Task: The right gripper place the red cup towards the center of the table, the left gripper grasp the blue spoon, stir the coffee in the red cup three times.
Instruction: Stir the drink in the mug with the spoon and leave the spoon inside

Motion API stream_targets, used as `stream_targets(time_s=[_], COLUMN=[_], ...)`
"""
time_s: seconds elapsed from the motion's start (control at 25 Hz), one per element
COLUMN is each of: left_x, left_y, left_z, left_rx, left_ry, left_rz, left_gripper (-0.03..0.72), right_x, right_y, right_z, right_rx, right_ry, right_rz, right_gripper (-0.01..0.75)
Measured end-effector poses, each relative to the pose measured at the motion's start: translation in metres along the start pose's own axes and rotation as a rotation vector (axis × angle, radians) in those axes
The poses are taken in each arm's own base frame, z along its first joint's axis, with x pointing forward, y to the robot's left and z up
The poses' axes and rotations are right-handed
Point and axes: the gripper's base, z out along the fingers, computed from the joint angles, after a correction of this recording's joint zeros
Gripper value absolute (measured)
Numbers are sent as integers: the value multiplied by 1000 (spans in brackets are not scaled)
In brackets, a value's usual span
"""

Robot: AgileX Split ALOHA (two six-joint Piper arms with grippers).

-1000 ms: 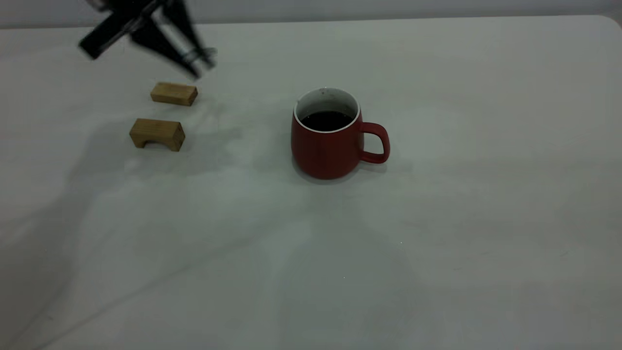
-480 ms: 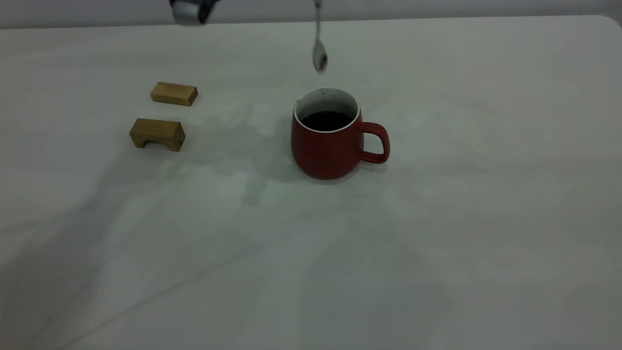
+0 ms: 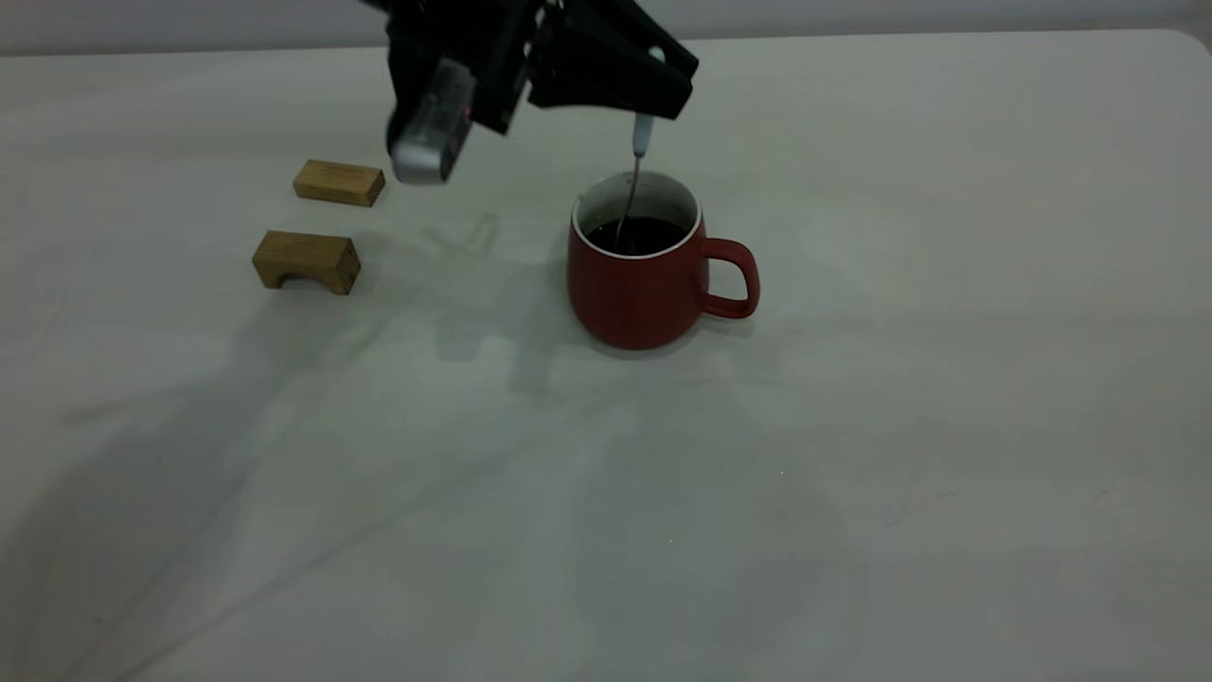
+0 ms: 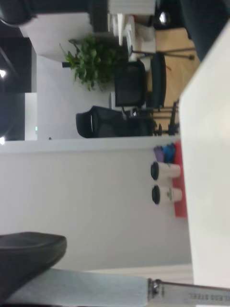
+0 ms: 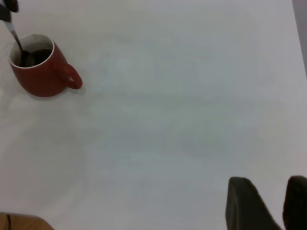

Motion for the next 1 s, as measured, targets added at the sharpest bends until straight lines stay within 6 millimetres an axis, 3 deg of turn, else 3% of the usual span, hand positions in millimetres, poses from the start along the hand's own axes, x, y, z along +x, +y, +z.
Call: stream_targets(time_s=[0.24,0.4,0.52,0.68,0.84,1.0], left_x=[-28,-38,-40,-38,-33,-32], left_y=[-7,-5,-1,1,-6,-10], left_z=[13,24,29,26,18,17], left_rx=[113,150,113,52,102,133], left_ry=[14,135,188,97,-48,-58], left_rz=[109,52,-53,-148,-45,104], left_gripper=[160,161,161,161,161,161], right_x=[0,0,0,0,0,0], right_y=[0,0,0,0,0,0], right_z=[0,0,0,0,0,0], right_rx=[0,0,0,0,0,0], right_ry=[0,0,0,0,0,0], right_rz=[0,0,0,0,0,0], right_gripper=[237,237,237,237,237,237])
